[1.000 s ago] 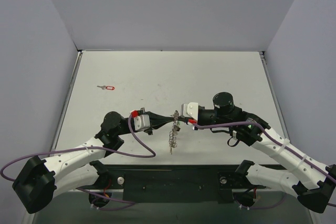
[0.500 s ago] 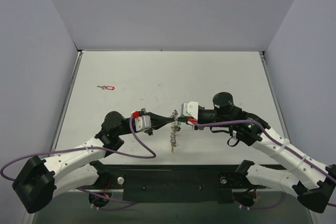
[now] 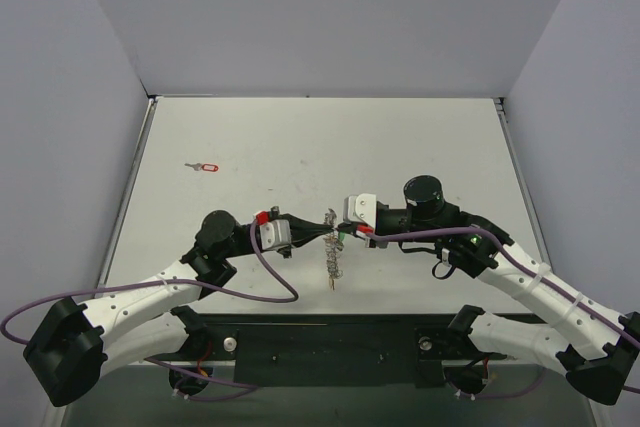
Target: Put the keys on the keyring
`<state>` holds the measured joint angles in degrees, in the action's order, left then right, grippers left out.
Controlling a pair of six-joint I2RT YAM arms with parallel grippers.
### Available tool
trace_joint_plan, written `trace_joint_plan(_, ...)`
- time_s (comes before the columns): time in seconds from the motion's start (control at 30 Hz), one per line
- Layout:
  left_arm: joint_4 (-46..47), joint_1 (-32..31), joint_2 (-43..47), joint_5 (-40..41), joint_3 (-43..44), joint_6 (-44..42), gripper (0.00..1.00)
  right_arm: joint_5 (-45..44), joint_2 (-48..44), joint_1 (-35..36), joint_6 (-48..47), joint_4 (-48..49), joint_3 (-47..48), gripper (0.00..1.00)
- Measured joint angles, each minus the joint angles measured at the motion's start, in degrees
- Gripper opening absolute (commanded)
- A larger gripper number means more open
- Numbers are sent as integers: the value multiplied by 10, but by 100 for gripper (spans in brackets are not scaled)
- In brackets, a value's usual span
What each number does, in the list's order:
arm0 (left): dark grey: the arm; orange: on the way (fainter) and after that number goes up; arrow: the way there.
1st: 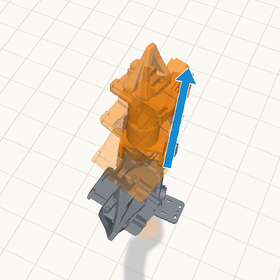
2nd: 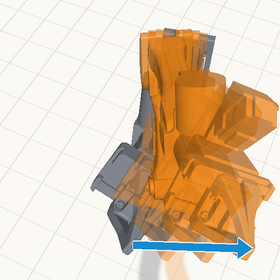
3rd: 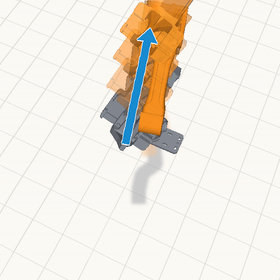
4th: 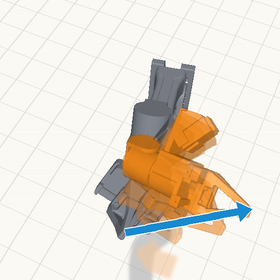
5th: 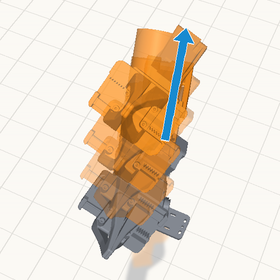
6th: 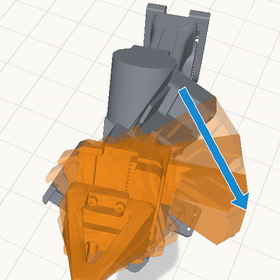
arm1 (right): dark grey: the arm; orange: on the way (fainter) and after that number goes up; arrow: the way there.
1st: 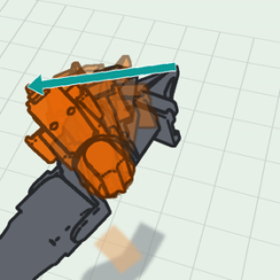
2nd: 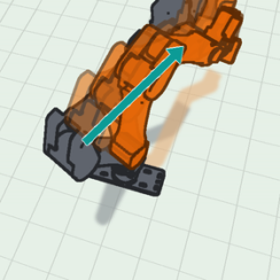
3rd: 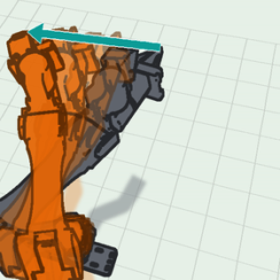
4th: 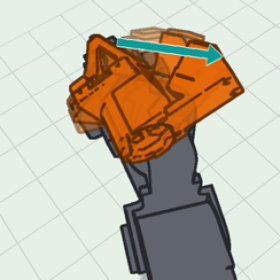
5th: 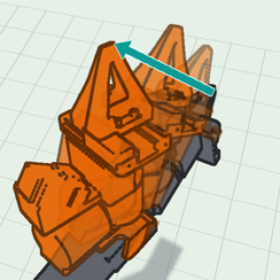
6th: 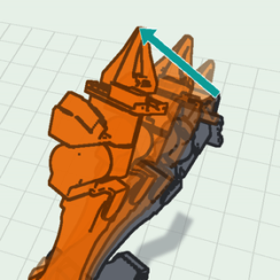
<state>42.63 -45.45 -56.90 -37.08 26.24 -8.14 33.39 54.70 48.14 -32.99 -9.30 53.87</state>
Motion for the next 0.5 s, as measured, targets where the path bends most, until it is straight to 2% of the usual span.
trace_joint_plan(0.5, -21, -6, 0, 6, 0, 1, 0, 5, 3, 7, -10, -5, 0, 0)
